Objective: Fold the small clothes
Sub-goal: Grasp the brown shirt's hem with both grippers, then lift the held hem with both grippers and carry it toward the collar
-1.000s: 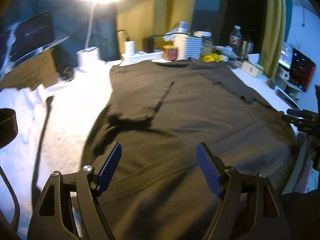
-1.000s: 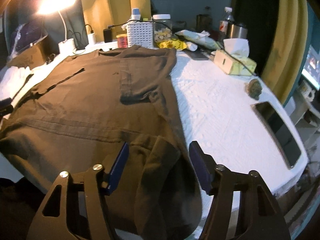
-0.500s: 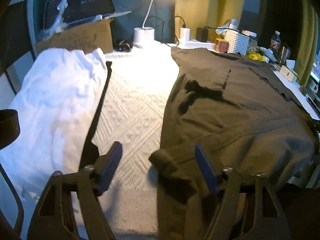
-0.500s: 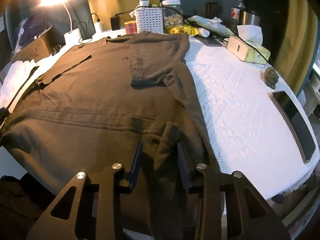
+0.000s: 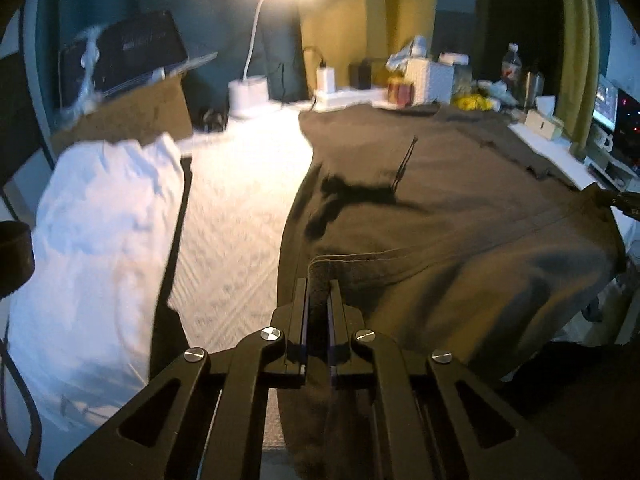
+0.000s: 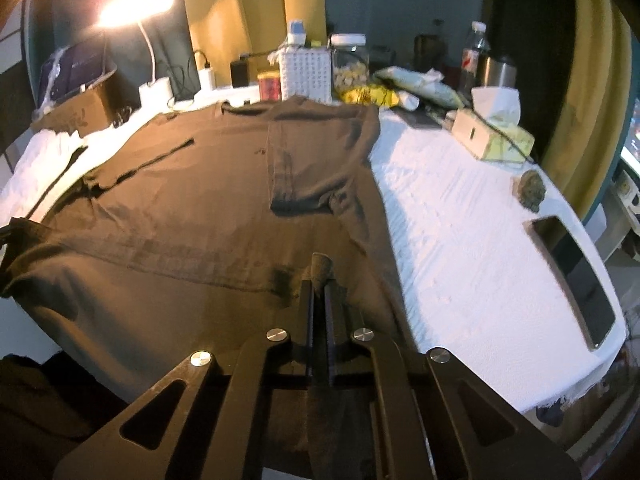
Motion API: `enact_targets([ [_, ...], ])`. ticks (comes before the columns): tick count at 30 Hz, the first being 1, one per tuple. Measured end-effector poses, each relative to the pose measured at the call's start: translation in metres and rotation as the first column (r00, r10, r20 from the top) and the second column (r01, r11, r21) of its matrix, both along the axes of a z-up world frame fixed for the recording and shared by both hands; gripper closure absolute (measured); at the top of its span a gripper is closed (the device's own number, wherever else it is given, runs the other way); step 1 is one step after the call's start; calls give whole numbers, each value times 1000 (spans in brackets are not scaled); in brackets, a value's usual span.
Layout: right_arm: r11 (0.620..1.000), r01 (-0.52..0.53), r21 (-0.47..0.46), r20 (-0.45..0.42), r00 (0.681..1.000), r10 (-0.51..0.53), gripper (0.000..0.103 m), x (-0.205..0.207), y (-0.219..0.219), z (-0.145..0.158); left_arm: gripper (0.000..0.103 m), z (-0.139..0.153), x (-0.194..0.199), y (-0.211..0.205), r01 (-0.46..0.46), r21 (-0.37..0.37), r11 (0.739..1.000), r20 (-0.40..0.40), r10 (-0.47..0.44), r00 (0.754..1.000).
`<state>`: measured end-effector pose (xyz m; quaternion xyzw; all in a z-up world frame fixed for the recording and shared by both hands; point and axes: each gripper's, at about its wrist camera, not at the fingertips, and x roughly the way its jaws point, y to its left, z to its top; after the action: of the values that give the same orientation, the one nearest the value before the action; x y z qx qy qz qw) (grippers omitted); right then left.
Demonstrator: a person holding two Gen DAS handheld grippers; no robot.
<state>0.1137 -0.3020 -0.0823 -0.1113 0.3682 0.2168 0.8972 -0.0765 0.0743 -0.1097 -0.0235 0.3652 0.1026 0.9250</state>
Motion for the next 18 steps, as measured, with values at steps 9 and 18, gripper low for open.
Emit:
enact_targets([
  [9,999,23,44,47,999,-25,98,7,-7,18,98,18,8,3,-9,23,1000,41,8,999],
  [18,998,39,57,61,997,-43,98,15,-10,27,98,32,15,10,-29,26,999,84,26,996],
])
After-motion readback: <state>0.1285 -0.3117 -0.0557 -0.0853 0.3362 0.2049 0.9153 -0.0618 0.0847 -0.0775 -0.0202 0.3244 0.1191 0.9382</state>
